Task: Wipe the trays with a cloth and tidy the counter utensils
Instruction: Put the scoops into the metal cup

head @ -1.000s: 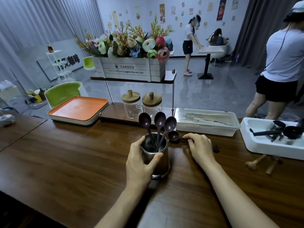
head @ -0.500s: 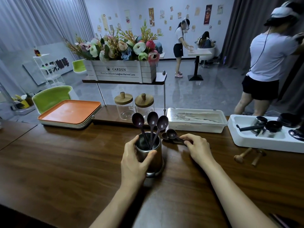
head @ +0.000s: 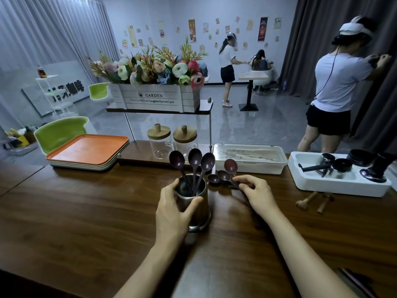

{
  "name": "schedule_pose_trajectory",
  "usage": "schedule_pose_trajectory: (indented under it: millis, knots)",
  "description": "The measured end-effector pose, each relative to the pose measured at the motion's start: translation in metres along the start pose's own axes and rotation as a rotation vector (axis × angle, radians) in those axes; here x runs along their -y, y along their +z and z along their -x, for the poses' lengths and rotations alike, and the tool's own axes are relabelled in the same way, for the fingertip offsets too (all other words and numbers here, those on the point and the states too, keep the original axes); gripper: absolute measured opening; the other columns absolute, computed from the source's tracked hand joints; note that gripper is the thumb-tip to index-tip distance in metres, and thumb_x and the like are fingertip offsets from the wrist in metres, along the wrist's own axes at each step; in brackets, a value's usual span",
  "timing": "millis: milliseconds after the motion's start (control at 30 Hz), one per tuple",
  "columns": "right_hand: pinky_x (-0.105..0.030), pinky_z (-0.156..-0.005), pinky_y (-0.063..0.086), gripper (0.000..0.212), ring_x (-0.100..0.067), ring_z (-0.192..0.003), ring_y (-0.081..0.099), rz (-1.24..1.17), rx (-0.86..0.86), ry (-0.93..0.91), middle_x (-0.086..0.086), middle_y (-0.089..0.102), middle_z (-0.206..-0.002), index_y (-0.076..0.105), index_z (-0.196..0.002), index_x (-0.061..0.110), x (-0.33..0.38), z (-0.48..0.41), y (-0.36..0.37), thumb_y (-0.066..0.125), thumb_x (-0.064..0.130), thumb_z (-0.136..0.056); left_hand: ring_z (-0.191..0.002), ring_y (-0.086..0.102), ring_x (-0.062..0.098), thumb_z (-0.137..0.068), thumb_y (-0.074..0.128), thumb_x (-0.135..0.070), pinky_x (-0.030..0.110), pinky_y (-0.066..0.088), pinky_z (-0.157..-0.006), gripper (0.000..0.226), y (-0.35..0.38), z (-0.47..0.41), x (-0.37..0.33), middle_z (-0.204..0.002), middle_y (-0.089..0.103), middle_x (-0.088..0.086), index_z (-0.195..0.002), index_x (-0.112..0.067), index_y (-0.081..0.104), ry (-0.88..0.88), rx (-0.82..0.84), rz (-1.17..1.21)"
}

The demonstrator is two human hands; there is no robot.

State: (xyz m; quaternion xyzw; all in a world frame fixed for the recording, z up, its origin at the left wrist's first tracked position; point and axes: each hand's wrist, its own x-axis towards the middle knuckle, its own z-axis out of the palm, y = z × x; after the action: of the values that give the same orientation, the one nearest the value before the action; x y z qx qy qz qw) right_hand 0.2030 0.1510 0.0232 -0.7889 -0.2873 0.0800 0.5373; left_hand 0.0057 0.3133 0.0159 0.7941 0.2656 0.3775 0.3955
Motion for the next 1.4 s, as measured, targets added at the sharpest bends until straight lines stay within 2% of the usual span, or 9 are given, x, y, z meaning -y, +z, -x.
schedule_pose_trajectory:
  millis: [67,167,233,467,600,767,867,1133,1400]
  knots:
    - [-0.025,-0.089,0.052,0.034,-0.002,-0.104,0.064,-0.071,0.022,0.001,0.017,0.072,-0.106,0.075,-0.107,0.034,0.006,0.003,0.0,0.058,0.007,-0.096,-0.118,0.056,0.002,-0.07,0.068,-0.072,0.031,0.05,-0.098,0.08,-0.001,0.002,0.0,-0.13,0.053,-0.023,-0.138,-0.032,0.048,0.008,0.009,-0.016]
    - [-0.031,-0.072,0.06,0.033,-0.014,-0.091,0.068,-0.249,0.04,0.035,0.008,0.072,-0.099,0.075,-0.111,0.034,0.023,0.009,0.002,0.059,0.008,-0.096,-0.119,0.053,0.001,-0.073,0.064,-0.075,0.028,0.047,-0.098,0.081,-0.002,0.005,0.0,-0.131,0.05,-0.022,-0.138,-0.03,0.046,0.022,0.031,-0.037]
    - [-0.027,-0.067,0.057,0.032,-0.011,-0.085,0.067,-0.363,0.039,0.044,0.007,0.072,-0.093,0.075,-0.111,0.031,0.039,0.013,0.002,0.061,0.007,-0.095,-0.122,0.05,0.0,-0.08,0.062,-0.075,0.025,0.044,-0.097,0.076,-0.002,0.007,0.0,-0.131,0.049,-0.023,-0.139,-0.031,0.044,0.045,0.046,-0.058]
    - [-0.032,-0.076,0.057,0.026,-0.021,-0.079,0.07,-0.561,-0.047,-0.042,-0.007,0.074,-0.092,0.074,-0.114,0.024,0.078,0.02,-0.004,0.065,0.009,-0.094,-0.123,0.05,-0.002,-0.092,0.047,-0.059,0.029,0.045,-0.1,0.061,-0.003,0.012,0.002,-0.135,0.049,-0.019,-0.145,-0.03,0.042,0.09,0.042,-0.049]
    - [-0.028,-0.076,0.06,0.023,-0.022,-0.084,0.074,-0.606,-0.207,-0.093,-0.006,0.076,-0.095,0.072,-0.115,0.013,0.093,0.019,0.0,0.064,0.005,-0.095,-0.138,0.044,-0.002,-0.089,0.051,-0.062,0.02,0.039,-0.105,0.065,-0.003,0.016,0.001,-0.159,0.039,-0.017,-0.147,-0.036,0.039,0.067,0.047,-0.02]
    - [-0.031,-0.076,0.061,0.022,-0.017,-0.082,0.074,-0.465,-0.314,-0.114,-0.006,0.072,-0.108,0.07,-0.114,0.016,0.09,0.015,0.022,0.063,0.007,-0.095,-0.117,0.062,0.008,-0.084,0.055,-0.064,0.029,0.049,-0.095,0.062,-0.001,0.018,-0.001,-0.128,0.065,-0.012,-0.14,-0.041,0.042,0.012,0.034,0.03]
    - [-0.038,-0.076,0.062,0.023,-0.012,-0.08,0.073,-0.293,-0.282,-0.176,0.001,0.072,-0.101,0.071,-0.112,0.021,0.087,0.019,0.037,0.065,0.009,-0.094,-0.116,0.061,-0.001,-0.082,0.062,-0.061,0.03,0.051,-0.096,0.056,-0.002,0.016,0.0,-0.125,0.065,-0.019,-0.134,-0.049,0.045,0.01,0.016,0.051]
    - [-0.031,-0.085,0.055,0.019,0.001,-0.096,0.065,0.167,-0.172,-0.283,0.018,0.071,-0.101,0.075,-0.103,0.031,0.08,0.035,0.061,0.069,0.018,-0.09,-0.109,0.064,0.001,-0.074,0.073,-0.065,0.031,0.054,-0.092,0.059,-0.001,0.005,0.007,-0.123,0.062,-0.024,-0.125,-0.044,0.052,0.032,-0.028,0.088]
    - [-0.003,-0.086,0.041,0.023,0.006,-0.111,0.06,0.227,-0.212,-0.179,0.021,0.071,-0.113,0.073,-0.116,0.035,0.08,0.049,0.077,0.062,0.037,-0.096,-0.109,0.058,0.006,-0.074,0.075,-0.063,0.029,0.052,-0.089,0.064,0.005,-0.005,0.012,-0.117,0.054,-0.021,-0.126,-0.039,0.047,0.096,-0.045,0.088]
